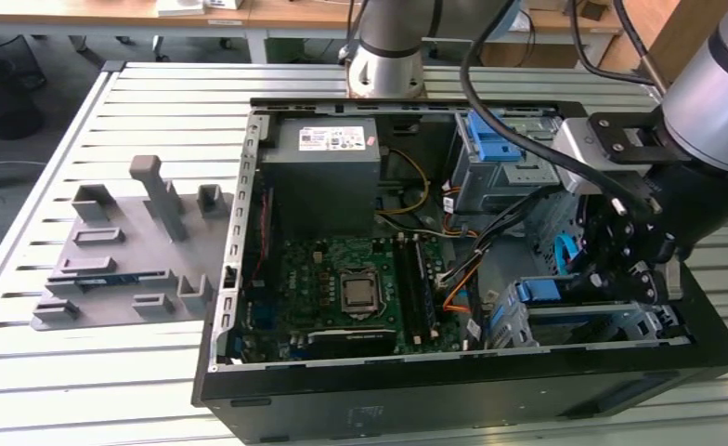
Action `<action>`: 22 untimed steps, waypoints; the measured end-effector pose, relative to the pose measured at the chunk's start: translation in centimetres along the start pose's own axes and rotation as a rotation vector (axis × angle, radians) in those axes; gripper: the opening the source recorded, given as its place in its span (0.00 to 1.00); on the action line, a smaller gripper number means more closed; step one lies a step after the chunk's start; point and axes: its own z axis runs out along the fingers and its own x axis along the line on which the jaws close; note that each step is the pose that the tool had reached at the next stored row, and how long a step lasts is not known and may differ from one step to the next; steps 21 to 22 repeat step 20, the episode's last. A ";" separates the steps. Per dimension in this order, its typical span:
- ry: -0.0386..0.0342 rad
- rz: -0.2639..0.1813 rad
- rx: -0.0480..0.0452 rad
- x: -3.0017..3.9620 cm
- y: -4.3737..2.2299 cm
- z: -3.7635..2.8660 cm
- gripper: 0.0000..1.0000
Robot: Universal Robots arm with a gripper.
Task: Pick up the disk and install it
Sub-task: 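Insert the second disk wire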
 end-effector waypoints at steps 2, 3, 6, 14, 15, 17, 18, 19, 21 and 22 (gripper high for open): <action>0.0000 0.000 0.0000 -0.01 -0.01 -0.25 0.24; 0.0000 0.000 0.0000 -0.03 -0.01 -0.40 0.24; 0.0000 0.000 0.0000 -0.05 -0.02 -0.88 0.24; -0.0001 0.000 0.0000 -0.08 -0.03 -1.29 0.11; -0.0001 0.000 0.0000 -0.08 -0.03 -1.29 0.11; -0.0001 0.000 0.0000 -0.09 -0.03 -1.30 0.11; -0.0001 0.000 0.0000 -0.09 -0.03 -1.31 0.11; -0.0001 0.000 0.0000 -0.09 -0.03 -1.31 0.11; -0.0001 0.000 0.0000 -0.09 -0.03 -1.32 0.11; -0.0001 0.000 0.0000 -0.09 -0.03 -1.32 0.11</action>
